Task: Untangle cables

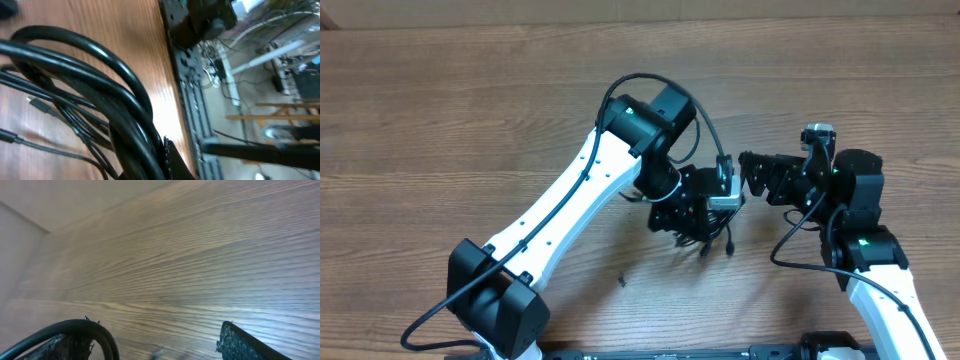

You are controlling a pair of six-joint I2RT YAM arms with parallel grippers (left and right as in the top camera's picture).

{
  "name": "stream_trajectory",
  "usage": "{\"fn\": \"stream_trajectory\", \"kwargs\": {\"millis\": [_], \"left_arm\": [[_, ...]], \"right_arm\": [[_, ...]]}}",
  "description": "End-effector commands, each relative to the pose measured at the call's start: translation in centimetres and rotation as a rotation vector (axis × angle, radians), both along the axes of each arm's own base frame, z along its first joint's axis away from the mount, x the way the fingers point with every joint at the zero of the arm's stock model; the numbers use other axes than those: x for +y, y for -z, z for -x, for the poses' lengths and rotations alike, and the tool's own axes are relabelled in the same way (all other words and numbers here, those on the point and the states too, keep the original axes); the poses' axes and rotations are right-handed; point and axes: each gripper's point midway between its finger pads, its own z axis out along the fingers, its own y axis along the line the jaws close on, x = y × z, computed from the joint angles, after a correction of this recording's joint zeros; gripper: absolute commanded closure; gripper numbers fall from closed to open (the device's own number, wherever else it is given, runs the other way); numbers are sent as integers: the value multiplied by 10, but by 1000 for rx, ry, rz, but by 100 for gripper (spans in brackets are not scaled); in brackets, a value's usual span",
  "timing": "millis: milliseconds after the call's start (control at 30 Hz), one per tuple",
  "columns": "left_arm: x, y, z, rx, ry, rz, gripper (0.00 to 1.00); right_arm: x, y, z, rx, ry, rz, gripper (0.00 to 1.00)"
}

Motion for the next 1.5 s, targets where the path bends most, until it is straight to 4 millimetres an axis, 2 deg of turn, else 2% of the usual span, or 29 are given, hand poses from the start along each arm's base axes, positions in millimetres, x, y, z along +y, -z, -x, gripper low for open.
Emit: {"fn": "stream_trajectory", "kwargs": {"millis": [0,67,167,267,367,500,667,867,1000,1100,1167,1200,1300,1467], "left_arm": [[14,-7,27,44,44,-70,96],[29,1,29,35,51,-163,96],[40,9,24,7,36,-243,96],[62,24,11,-25,-95,-455,96],[75,31,0,-59,-190,-572,96],[77,33,-6,-83,-213,-590,96],[90,41,-36,-211,-357,-701,96],[82,42,-49,-248,-401,-667,96],[76,42,-55,-265,-409,-641,96],[74,42,-58,-283,-393,-623,96],[66,41,-68,-321,-404,-583,96],[64,41,-73,-339,-413,-572,96],[56,39,-87,-391,-438,-533,96],[30,29,-116,-465,-510,-401,95]], "right_arm": [[-57,-2,-18,-28,289,145,21],[-69,-1,-19,-28,348,182,21],[-77,-1,-19,-28,384,204,21],[-89,-1,-19,-29,447,245,20],[-104,-1,-17,-28,517,289,18],[-107,0,-16,-20,532,306,16],[-117,8,-8,23,574,351,15],[-117,20,1,82,562,366,15],[-107,26,3,106,511,339,13],[-83,36,8,155,393,266,8],[-53,42,17,201,246,162,6],[-46,42,18,203,214,137,5],[-35,40,20,205,162,96,4],[-19,37,24,211,87,37,2]]}}
